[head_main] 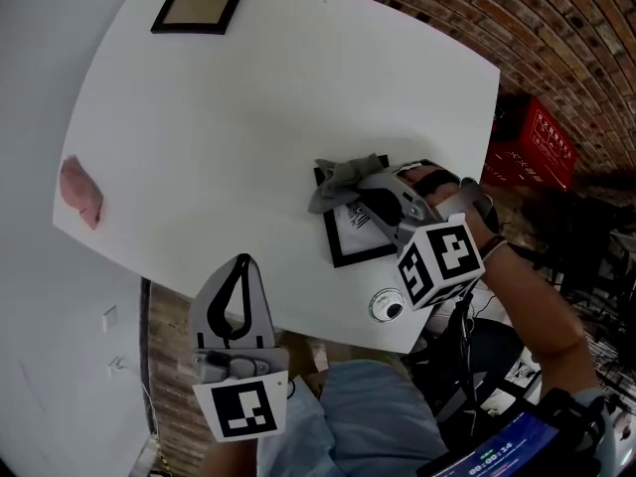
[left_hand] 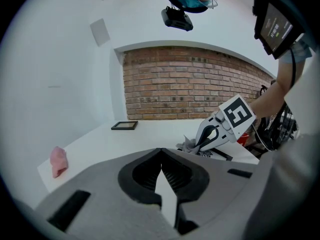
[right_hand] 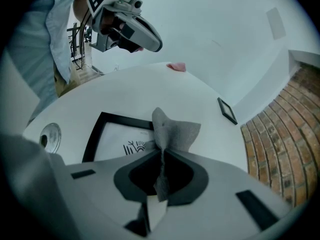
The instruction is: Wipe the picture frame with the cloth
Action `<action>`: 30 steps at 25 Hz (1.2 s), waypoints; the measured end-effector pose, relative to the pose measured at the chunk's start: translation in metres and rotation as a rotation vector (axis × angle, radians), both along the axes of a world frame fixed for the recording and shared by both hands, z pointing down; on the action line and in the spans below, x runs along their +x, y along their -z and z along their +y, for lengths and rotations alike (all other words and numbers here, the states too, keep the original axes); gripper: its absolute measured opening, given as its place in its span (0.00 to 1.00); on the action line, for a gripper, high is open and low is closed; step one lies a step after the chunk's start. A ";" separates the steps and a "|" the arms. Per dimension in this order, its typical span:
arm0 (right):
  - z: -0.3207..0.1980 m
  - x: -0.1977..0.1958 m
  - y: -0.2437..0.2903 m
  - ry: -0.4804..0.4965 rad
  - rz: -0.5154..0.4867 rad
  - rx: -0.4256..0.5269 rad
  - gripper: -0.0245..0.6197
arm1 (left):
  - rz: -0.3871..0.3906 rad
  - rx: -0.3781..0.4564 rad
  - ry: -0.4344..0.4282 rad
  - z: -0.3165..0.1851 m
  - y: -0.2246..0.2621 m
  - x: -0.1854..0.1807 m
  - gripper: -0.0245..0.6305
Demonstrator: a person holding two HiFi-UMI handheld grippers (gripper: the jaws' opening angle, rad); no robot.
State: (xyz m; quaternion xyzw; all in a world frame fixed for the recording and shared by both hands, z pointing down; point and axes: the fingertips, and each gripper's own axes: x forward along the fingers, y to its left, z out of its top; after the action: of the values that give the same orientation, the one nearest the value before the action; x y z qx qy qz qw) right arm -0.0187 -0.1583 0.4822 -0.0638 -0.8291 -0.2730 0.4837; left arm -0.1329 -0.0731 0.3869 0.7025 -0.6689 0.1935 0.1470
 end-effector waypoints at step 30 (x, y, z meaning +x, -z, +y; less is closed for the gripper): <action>0.049 0.020 -0.004 -0.068 0.018 -0.018 0.08 | 0.001 0.021 -0.078 0.029 0.005 0.008 0.05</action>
State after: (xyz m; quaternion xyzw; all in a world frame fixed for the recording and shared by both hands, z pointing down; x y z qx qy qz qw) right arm 0.0014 -0.1092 0.4866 -0.0423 -0.8288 -0.2484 0.4996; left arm -0.1254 -0.0438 0.3818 0.7296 -0.6430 0.1919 0.1323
